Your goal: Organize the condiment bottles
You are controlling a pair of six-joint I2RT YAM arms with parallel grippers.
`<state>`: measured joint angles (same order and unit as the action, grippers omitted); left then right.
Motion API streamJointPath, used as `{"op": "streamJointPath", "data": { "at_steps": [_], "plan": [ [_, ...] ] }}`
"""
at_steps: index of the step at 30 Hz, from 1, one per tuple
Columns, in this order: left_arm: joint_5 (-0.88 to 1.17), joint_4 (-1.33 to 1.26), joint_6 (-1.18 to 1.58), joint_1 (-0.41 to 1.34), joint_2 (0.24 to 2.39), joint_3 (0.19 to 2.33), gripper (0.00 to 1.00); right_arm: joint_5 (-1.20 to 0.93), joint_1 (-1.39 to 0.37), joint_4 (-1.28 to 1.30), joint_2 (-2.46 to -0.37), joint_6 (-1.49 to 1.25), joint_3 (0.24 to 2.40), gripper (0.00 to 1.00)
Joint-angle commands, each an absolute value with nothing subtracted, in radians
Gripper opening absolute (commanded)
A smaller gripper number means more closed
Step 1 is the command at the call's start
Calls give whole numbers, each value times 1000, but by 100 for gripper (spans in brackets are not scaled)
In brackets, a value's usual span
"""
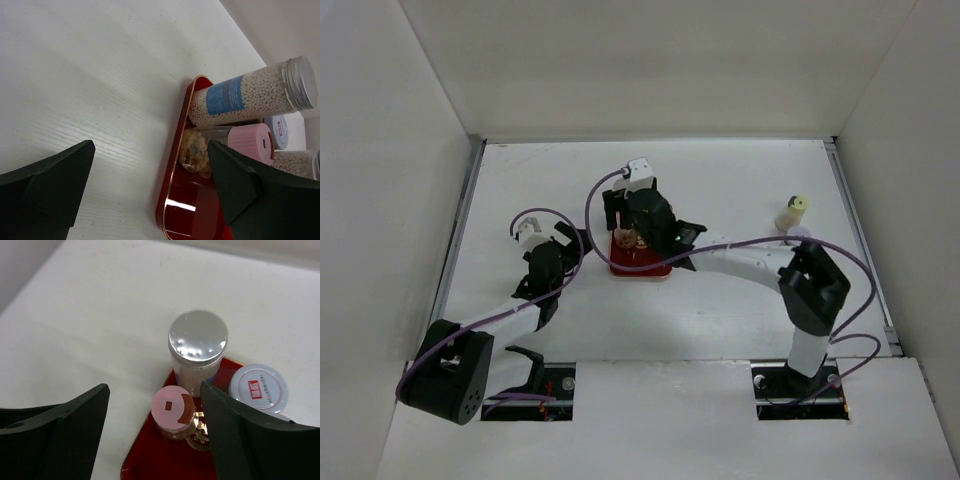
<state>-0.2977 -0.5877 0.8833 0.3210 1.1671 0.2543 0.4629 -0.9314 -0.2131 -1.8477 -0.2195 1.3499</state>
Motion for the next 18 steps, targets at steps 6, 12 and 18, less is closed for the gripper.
{"op": "streamJointPath", "data": {
  "at_steps": [6, 12, 18],
  "plan": [
    [-287, -626, 890, 321, 1157, 249, 100, 514, -891, -350, -1439, -222, 1136, 78],
    [-285, -629, 893, 331, 1158, 250, 100, 892, -661, -226, -1136, -294, 829, 46],
    [-290, -634, 899, 347, 1167, 253, 100, 988, -363, 8, -997, -414, 671, 36]
  ]
}}
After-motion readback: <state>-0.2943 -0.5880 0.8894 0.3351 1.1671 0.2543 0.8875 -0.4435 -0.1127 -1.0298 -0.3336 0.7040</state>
